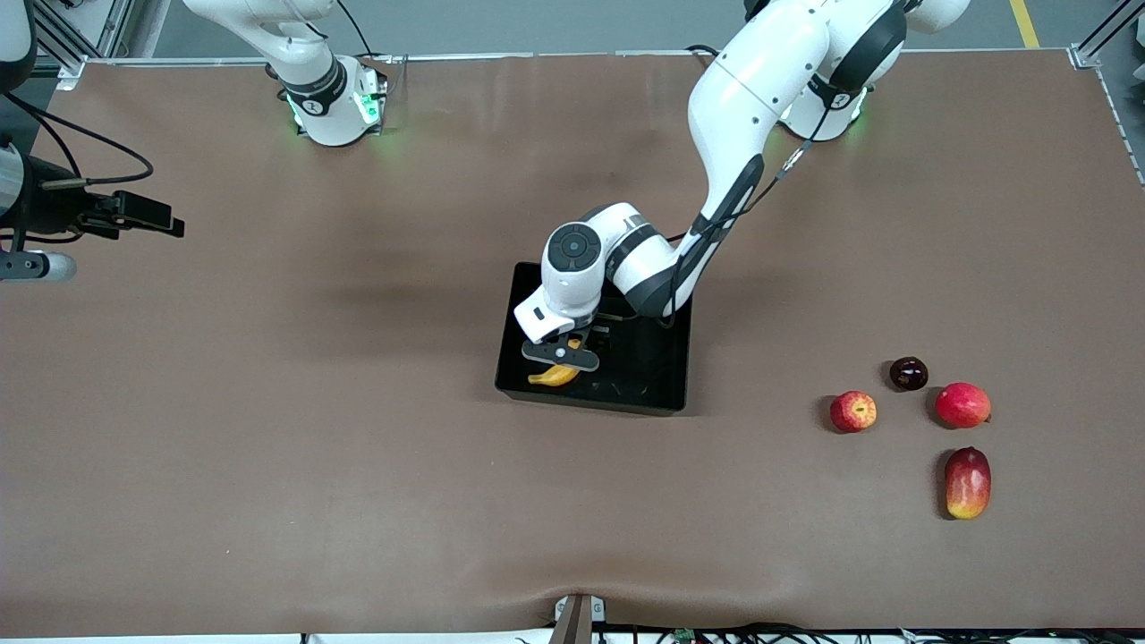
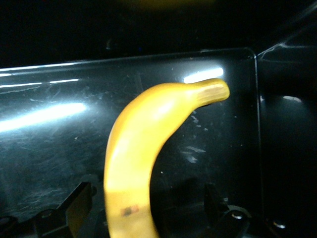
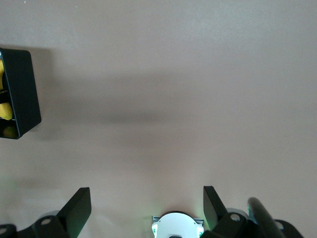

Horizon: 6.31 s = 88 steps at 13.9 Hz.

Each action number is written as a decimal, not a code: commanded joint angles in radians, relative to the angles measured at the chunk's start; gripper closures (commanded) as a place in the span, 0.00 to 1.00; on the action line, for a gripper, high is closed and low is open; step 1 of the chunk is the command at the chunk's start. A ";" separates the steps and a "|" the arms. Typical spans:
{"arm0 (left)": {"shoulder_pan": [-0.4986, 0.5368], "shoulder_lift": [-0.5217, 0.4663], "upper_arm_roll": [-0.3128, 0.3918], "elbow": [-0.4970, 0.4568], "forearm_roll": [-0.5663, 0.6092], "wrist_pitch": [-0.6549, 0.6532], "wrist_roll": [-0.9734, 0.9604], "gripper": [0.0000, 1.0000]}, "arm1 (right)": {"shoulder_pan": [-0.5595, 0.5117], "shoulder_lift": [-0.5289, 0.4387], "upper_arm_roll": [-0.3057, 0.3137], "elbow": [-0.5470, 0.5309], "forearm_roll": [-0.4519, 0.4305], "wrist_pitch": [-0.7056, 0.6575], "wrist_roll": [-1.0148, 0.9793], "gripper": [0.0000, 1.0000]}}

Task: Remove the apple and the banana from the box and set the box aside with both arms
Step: 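Lift the banana with the left gripper while the right gripper reaches the tray, then carry the banana toward the fruits while the right gripper grips the tray rim, then drag the tray with the right gripper while the left gripper lowers the banana, then release the banana with the left gripper while the right gripper releases the tray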

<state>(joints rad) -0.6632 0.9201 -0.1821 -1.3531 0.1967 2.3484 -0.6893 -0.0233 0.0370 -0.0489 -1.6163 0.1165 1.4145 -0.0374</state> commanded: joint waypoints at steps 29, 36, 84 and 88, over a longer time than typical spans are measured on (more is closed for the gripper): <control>0.177 -0.251 0.093 0.026 0.010 -0.167 0.136 1.00 | 0.439 0.257 0.015 -0.157 0.172 0.493 0.511 0.00; 0.427 -0.225 0.095 0.020 0.010 -0.166 0.482 1.00 | 0.612 0.458 0.014 -0.126 0.181 0.849 0.675 0.00; 0.712 -0.501 0.058 -0.011 -0.026 -0.463 0.673 0.00 | -0.333 0.300 -0.049 -0.504 0.073 0.937 -0.455 1.00; 0.717 -0.610 0.059 -0.008 -0.100 -0.596 0.669 0.00 | -0.328 0.308 -0.049 -0.494 0.075 0.928 -0.460 0.00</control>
<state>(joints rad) 0.0439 0.3761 -0.1193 -1.3210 0.1375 1.7948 -0.0072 -0.3273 0.3539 -0.1202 -2.1137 0.1696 2.3536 -0.4816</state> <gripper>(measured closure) 0.000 0.916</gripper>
